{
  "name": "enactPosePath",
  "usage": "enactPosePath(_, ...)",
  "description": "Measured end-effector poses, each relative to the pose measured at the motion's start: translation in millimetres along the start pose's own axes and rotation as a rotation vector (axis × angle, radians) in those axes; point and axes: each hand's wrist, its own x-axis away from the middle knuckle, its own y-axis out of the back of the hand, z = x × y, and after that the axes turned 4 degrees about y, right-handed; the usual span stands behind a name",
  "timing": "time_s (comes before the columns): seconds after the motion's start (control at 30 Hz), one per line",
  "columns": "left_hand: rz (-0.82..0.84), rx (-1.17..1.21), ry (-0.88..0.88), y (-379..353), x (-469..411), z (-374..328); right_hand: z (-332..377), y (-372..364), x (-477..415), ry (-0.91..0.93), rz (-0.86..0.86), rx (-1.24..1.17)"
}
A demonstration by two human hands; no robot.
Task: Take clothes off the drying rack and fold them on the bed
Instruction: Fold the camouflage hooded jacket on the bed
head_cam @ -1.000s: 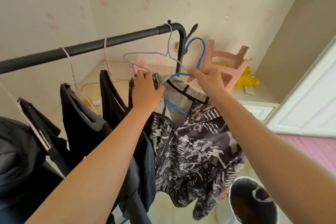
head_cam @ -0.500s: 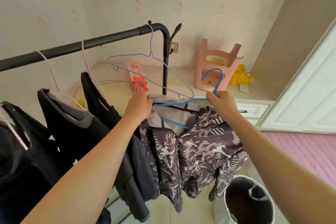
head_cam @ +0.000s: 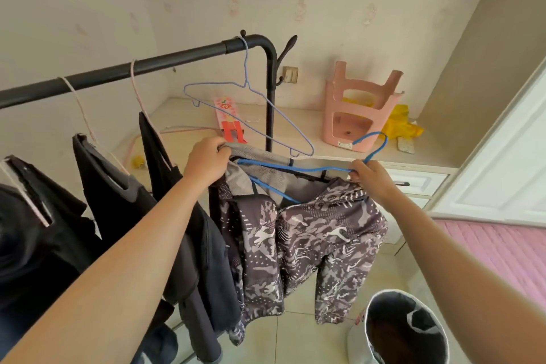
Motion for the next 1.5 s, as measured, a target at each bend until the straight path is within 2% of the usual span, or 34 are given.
enactPosePath(0.13,-0.026,-0.029,0.02,9,-5,9,-5,-2,-6,0.05,0.043,-0.116)
enactPosePath(0.23,-0.028,-0.035,0.068,14,-8,19,-11,-1,-12,0.011,-0.015,-0.483)
enactPosePath(0.3,-0.021,-0.005,0.087,14,-7,21,-10,-3,-17,-0.008,-0.008,-0.596)
enactPosePath(0.5,0.024,0.062,0.09,1,1,13,31,-32,-31,0.116,0.074,-0.347)
enactPosePath(0.77,0.063,0.061,0.132,0,7,25,115,-81,-45,0.282,0.146,-0.222)
enactPosePath(0.87,0.069,0.06,0.132,3,9,29,142,-100,-53,0.362,0.154,-0.024)
enactPosePath(1.0,0.043,0.071,0.131,8,14,30,177,-123,-60,0.372,0.183,0.166)
enactPosePath(1.27,0.006,0.148,0.157,19,21,33,244,-159,-76,0.384,0.173,0.149)
enactPosePath(1.5,0.053,0.199,0.174,22,20,42,243,-192,-88,0.267,0.227,0.084)
